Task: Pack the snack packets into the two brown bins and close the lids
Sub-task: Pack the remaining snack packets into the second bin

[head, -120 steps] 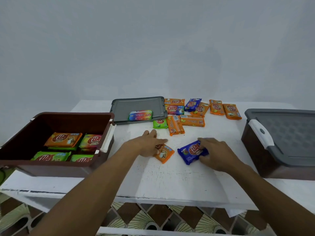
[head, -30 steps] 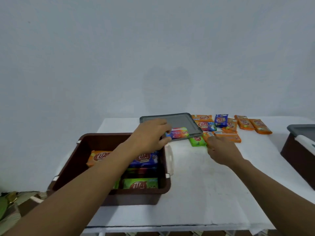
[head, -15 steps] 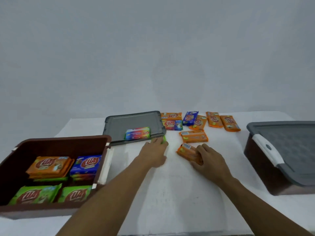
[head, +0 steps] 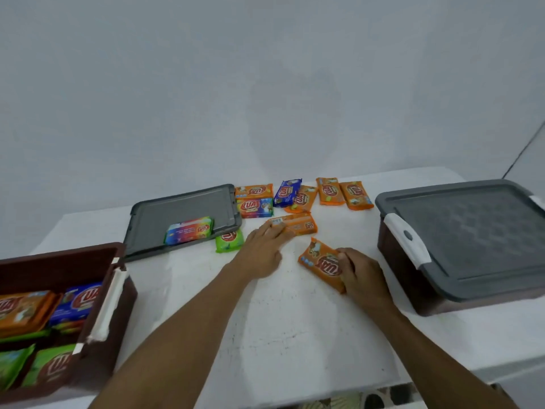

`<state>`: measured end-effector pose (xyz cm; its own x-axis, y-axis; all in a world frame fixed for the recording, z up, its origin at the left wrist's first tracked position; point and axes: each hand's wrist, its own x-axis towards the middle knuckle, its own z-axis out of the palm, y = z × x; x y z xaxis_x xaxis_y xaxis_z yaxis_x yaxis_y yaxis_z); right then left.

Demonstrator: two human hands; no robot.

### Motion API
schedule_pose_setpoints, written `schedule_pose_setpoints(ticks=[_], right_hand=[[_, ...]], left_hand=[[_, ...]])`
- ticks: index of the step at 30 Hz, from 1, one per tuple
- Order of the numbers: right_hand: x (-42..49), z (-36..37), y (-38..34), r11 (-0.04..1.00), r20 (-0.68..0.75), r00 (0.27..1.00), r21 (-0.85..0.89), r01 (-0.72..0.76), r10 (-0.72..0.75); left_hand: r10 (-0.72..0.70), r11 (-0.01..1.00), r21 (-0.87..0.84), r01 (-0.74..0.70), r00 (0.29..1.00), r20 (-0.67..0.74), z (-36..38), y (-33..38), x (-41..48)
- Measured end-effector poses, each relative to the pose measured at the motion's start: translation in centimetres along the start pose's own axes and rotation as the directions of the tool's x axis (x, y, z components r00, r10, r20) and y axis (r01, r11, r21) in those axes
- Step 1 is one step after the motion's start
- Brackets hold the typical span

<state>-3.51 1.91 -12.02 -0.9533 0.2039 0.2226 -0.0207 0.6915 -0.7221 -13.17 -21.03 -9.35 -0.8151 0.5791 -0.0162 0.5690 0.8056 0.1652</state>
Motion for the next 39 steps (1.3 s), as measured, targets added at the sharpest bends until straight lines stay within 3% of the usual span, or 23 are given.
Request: schedule_pose_setpoints(ticks=[4,7,11,15,24,28,33,35,39], right_hand=[[0.0,-0.3,-0.2,1.0,-0.009,1.0,0.026,0.009,-0.009],[0.0,-0.4,-0.4,0.999,0.0,1.0,0.034,0.007,-0.007],[0.2,-0.5,-0.9,0.999,0.062,0.997,-0.037,-0.033,0.035],[0.2,-0.3,-1.0,0.992,0.112,0.994,-0.127,0.001,0.014],[-0.1,-0.3,-0.7,0.974,0.164,0.984,-0.199,0.105,-0.073],[-0.1,-0.1,-0.6,0.974,0.17,0.984,-0.207,0.09,-0.054],[0.0,-0.1,-0.1,0.997,0.196,0.981,-0.075,0.029,-0.014],[0.1,-0.4,0.1,0.999,0.229,0.973,-0.039,0.032,-0.022],[-0.1,-1.1,0.0,0.995,0.286,0.954,-0.021,0.102,-0.091]], left_hand=[[0.018,0.999,0.048,-0.013,0.993,-0.113,0.5,0.6,-0.2],[-0.047,0.997,0.045,0.055,0.987,-0.154,0.1,0.4,-1.0],[-0.053,0.999,-0.015,0.051,0.991,-0.127,-1.6,0.4,-1.4],[-0.275,0.943,-0.214,0.256,0.96,-0.061,-2.7,-0.9,-2.0],[-0.394,0.875,-0.296,0.384,0.919,0.027,-2.0,-1.7,-4.6],[-0.362,0.902,-0.213,0.374,0.927,0.096,-1.9,-1.1,-6.2],[-0.289,0.956,0.075,0.282,0.952,0.105,-2.2,-0.5,-8.0],[-0.21,0.976,0.071,0.205,0.975,0.072,-2.6,-0.7,-8.4],[-0.027,0.997,0.073,0.017,0.989,0.144,-2.5,-1.6,-8.6]])
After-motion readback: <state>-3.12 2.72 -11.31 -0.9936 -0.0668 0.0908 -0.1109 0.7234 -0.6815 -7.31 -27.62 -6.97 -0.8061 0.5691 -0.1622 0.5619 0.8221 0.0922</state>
